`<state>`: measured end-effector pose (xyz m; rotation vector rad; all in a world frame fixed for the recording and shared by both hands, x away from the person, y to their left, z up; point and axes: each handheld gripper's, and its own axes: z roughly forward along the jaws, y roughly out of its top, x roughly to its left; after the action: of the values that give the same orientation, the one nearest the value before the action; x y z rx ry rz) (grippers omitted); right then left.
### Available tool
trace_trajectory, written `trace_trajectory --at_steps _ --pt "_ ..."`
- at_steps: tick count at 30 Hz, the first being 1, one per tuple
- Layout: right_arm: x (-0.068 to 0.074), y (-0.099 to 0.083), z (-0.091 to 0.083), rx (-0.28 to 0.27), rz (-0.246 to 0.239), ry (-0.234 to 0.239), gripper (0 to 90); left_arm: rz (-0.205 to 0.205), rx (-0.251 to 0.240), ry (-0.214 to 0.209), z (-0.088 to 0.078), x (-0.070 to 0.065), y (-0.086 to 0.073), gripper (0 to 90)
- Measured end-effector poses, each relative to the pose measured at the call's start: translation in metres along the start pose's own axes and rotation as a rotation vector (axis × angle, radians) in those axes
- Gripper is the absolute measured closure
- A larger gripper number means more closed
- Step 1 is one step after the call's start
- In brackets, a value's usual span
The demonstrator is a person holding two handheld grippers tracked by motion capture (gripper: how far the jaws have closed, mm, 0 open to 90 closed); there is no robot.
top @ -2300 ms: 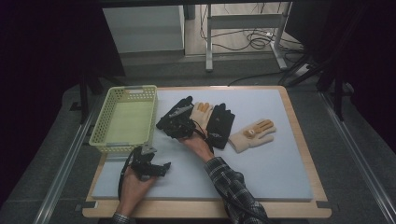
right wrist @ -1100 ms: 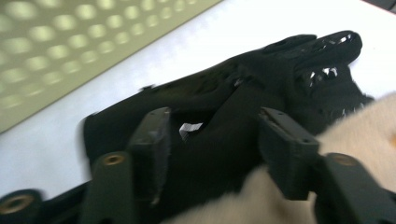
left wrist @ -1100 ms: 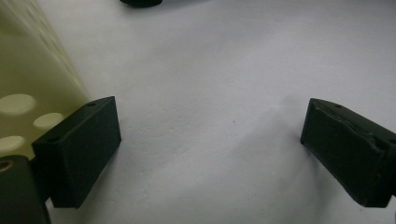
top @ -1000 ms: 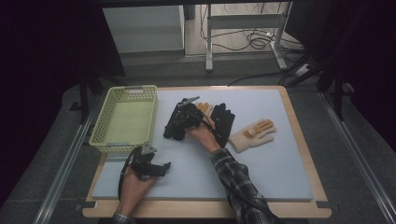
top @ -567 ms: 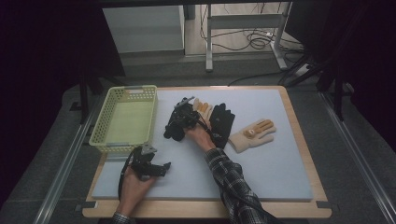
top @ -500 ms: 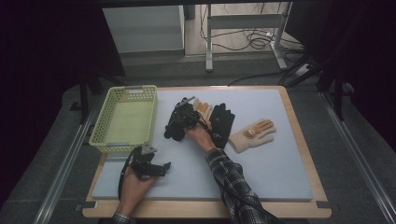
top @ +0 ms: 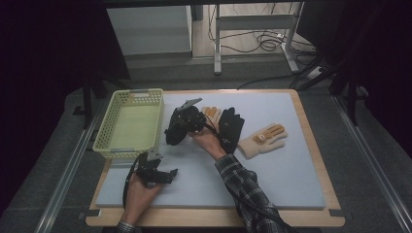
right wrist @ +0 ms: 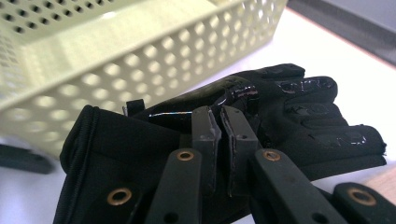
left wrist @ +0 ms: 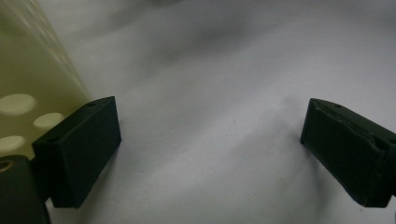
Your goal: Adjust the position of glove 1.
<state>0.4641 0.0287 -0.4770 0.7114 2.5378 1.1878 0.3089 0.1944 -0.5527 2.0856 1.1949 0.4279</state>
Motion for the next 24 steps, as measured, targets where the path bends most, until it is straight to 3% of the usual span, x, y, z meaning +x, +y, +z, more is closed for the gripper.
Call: trace_trajectory --at_steps 6,12,15,24 --pt "0.011 0.000 -0.036 -0.040 -0.024 0.025 83.4 0.002 0.000 0.002 0.000 0.000 0.000 5.0" --pt "0.027 -0.017 -0.072 -0.050 -0.057 0.054 83.4 -0.001 -0.001 0.002 0.000 0.000 0.000 4.9" --pt "0.037 -0.031 -0.090 -0.049 -0.084 0.055 83.3 -0.005 -0.003 0.002 0.000 -0.001 0.000 4.9" --pt "0.065 -0.088 -0.138 -0.042 -0.081 0.054 83.3 -0.004 -0.001 0.001 0.000 -0.001 0.000 4.9"
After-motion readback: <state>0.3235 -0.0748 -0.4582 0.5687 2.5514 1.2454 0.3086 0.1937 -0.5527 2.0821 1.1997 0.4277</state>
